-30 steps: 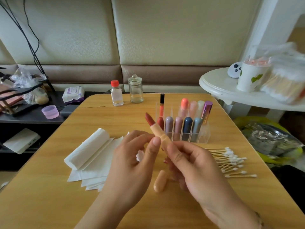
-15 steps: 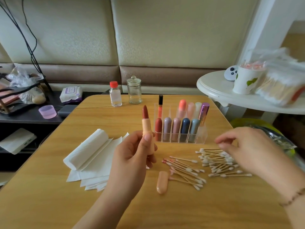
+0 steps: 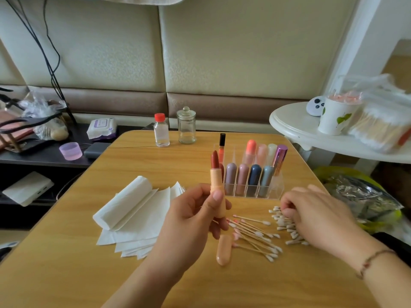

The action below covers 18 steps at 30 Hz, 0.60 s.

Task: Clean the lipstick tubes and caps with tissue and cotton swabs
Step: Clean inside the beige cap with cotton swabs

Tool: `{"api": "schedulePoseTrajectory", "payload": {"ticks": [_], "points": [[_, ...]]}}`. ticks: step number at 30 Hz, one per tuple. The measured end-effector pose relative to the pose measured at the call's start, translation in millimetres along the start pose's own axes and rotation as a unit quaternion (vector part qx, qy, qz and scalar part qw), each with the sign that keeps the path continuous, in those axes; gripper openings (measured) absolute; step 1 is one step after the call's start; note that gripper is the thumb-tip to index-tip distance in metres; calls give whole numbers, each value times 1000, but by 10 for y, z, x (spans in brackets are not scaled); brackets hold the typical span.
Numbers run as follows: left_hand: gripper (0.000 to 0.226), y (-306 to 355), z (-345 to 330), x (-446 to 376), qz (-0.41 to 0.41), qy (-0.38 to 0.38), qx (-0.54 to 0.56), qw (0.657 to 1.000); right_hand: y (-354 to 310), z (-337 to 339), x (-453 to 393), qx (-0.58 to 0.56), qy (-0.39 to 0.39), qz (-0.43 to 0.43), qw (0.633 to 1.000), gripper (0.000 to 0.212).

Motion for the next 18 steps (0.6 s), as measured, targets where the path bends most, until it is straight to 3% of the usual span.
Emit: {"api": "schedulePoseTrajectory", "payload": {"ticks": [3, 5, 8, 12, 18], "points": [[42, -11, -15, 21, 37, -29, 35, 998, -82, 78, 30, 6, 94, 42, 995, 17], [40, -24, -41, 51, 72, -60, 72, 993, -160, 198, 82, -130, 180, 46, 974, 16], [35, -44, -59, 81, 106, -97, 109, 984, -346, 383, 162, -342, 254, 64, 902, 13], [36, -43, -63, 98, 126, -134, 116, 976, -561, 408, 208, -378, 285, 108, 874, 14], [37, -36, -95, 133, 132, -176, 141, 965, -616, 336, 233, -386, 293, 110, 868, 16]]}}
Point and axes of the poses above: each hand's wrist, its own x-axis away from the middle knuckle, its own z-axis out of the back of the hand, y = z × x, the point moved 3 cm from there along -x, towards the middle knuckle, and after that the axes turned 14 degrees about y, right-handed, at the moved point
